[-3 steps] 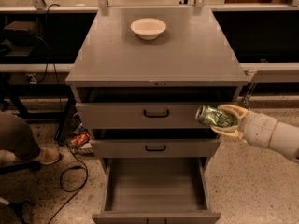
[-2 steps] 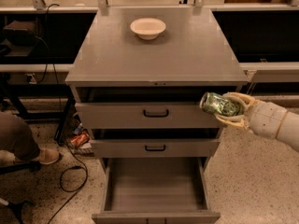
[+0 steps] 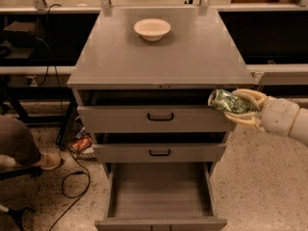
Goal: Pick green can from bottom drawer and place on counter
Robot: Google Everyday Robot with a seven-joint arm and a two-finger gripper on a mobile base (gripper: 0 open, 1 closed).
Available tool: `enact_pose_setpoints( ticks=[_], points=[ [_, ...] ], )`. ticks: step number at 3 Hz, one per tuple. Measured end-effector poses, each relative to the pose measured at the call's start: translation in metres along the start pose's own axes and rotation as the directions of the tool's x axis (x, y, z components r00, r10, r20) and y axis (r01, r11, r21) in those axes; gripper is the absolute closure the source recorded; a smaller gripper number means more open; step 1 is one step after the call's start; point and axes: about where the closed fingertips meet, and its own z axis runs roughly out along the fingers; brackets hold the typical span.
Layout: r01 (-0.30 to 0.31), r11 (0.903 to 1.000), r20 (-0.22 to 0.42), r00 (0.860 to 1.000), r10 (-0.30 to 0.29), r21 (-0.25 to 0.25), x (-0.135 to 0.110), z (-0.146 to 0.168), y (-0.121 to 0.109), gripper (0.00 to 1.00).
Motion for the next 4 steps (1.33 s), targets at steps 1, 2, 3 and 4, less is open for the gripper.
enact_pose_setpoints(
  ticks=[1, 2, 3, 4],
  points=[
    [-0.003, 1.0, 0.017, 1.0, 0.003, 0.0, -0.018, -0.007, -0.041, 1.0],
    [0.056, 0.9984, 0.005, 0.998, -0.056, -0.01, -0.046, -0.007, -0.092, 1.0],
    [0.105, 0.9914, -0.016, 0.994, -0.107, -0.077, -0.064, 0.009, -0.117, 1.0],
    [0.127, 0.9799, -0.025, 0.991, -0.132, -0.154, -0.073, 0.031, -0.134, 1.0]
  ],
)
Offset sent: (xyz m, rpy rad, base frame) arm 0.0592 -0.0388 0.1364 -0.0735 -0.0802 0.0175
